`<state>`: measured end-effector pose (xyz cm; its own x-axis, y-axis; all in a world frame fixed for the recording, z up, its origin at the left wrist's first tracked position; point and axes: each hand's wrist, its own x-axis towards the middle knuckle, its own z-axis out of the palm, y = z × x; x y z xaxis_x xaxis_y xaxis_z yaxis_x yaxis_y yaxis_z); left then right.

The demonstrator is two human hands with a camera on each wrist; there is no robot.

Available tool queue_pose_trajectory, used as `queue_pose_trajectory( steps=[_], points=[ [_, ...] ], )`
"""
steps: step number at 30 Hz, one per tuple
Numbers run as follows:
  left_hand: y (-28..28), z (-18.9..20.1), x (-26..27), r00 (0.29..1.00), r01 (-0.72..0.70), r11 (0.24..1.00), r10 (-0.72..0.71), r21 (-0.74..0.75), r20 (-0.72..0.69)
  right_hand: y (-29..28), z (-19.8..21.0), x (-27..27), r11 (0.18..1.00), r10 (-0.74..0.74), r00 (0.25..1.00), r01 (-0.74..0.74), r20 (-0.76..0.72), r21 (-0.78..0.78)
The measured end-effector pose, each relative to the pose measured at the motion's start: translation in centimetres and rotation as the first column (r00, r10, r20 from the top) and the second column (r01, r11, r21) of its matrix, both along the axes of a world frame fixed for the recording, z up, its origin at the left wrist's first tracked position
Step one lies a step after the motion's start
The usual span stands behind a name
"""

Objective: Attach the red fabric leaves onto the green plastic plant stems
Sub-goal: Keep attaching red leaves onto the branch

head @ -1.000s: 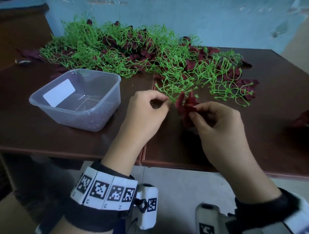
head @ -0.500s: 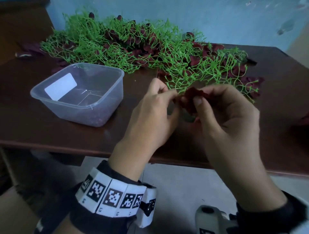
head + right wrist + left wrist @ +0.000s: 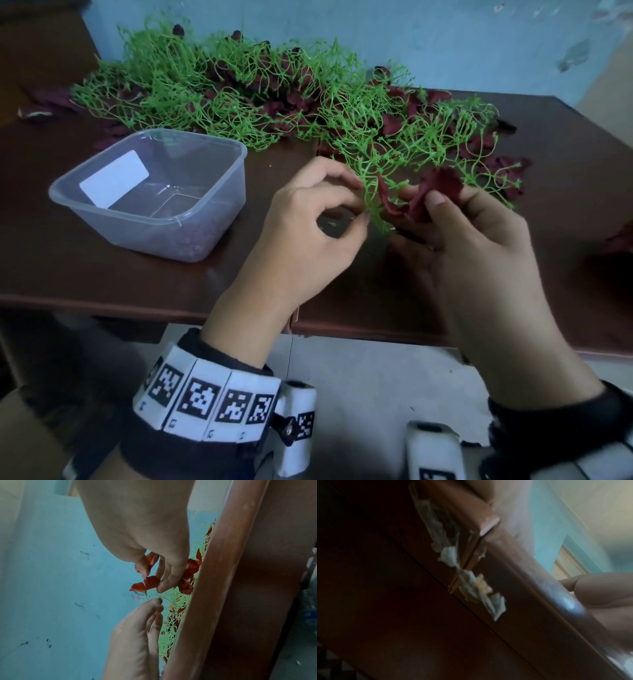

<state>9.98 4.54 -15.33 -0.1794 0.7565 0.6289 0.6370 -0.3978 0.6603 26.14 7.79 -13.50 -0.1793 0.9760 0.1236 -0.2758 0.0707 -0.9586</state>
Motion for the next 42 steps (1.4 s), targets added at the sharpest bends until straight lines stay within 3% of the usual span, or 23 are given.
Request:
queue_pose_trajectory(
  steps=[4, 12, 16, 23, 34, 40, 42],
  points=[
    [-0.1, -0.1, 0.1, 0.994, -0.016, 1.000, 0.017, 0.012, -0.107, 0.2, 0.6, -0.1, 0.991, -0.027, 0.985, 0.004, -0.169, -0.136],
    [-0.4, 0.1, 0.3, 0.990, 0.108, 0.992, -0.114, -0.070, -0.087, 0.6, 1.1, 0.4, 0.965, 0.012, 0.961, -0.083, -0.275, -0.250],
    [-0.7, 0.5, 0.2, 0.984, 0.176, 0.978, -0.177, -0.114, 0.001, 0.7, 1.3, 0.5, 0.960, 0.033, 0.943, -0.121, -0.330, -0.251],
    [-0.1, 0.0, 0.4, 0.992, 0.061, 0.989, -0.045, -0.135, 0.118, 0.5, 1.5, 0.3, 0.949, 0.082, 0.915, -0.192, -0.394, -0.250],
    [-0.2, -0.1, 0.1, 0.936, 0.262, 0.954, -0.215, -0.143, 0.278, 0.3, 1.2, 0.2, 0.951, 0.116, 0.931, -0.205, -0.346, -0.233],
    [-0.6, 0.4, 0.0, 0.960, 0.216, 0.962, -0.177, -0.169, 0.218, 0.1, 1.3, 0.0, 0.964, 0.117, 0.967, -0.165, -0.224, -0.207],
    [-0.4, 0.3, -0.1, 0.978, 0.138, 0.980, -0.113, -0.141, 0.173, -0.1, 1.2, -0.1, 0.964, 0.133, 0.971, -0.173, -0.198, -0.201]
  ],
)
